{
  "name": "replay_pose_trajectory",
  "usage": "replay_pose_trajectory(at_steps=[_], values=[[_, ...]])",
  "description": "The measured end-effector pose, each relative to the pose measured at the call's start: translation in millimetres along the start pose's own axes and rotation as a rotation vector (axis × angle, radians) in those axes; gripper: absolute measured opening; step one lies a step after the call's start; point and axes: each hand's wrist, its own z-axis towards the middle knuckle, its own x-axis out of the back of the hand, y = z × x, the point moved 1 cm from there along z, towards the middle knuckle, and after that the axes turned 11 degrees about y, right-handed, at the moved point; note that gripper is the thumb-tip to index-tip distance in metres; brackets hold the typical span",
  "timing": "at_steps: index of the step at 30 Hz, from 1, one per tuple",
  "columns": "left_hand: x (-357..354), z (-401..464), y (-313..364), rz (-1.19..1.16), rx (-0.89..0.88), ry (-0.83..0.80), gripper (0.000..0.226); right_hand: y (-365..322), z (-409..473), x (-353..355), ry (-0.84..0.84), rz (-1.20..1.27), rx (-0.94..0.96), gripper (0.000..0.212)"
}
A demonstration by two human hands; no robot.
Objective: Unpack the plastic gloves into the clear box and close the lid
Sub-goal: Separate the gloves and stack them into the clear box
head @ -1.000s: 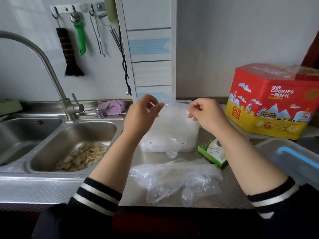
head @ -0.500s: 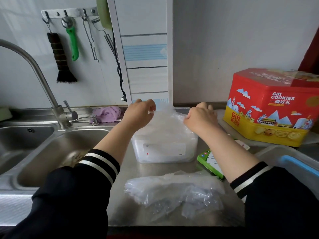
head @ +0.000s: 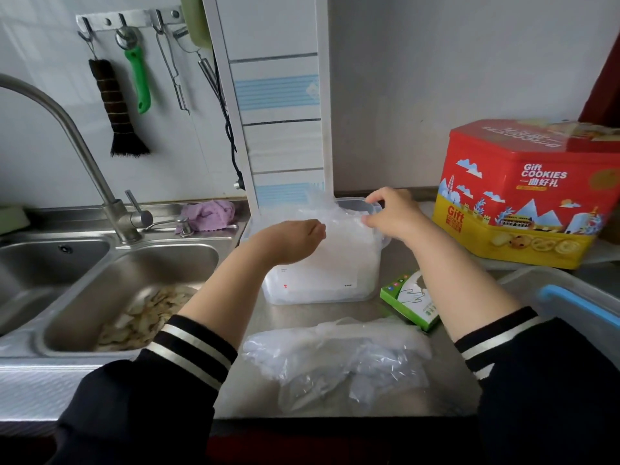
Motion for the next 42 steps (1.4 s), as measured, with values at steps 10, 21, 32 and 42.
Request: replay_pose_trajectory(at_steps=[10, 21, 32, 42], values=[[3, -34, 12, 0.216, -0.189, 0.568, 0.025, 17, -86, 36, 0.043, 0.619, 0.205, 0.001], [-63, -109, 26, -0.395, -0.219, 0.252, 0.035, 36, -138, 5, -0.386, -0.081, 0.365, 0.025], [-60, -113, 21, -0.38, -0.15, 0.428, 0.008, 34, -132, 8, -0.103, 0.127, 0.413, 0.023], [-42, -107, 22, -0.404, -0.185, 0.484, 0.034, 18, -122, 11, -0.061, 0.223, 0.286, 0.036]])
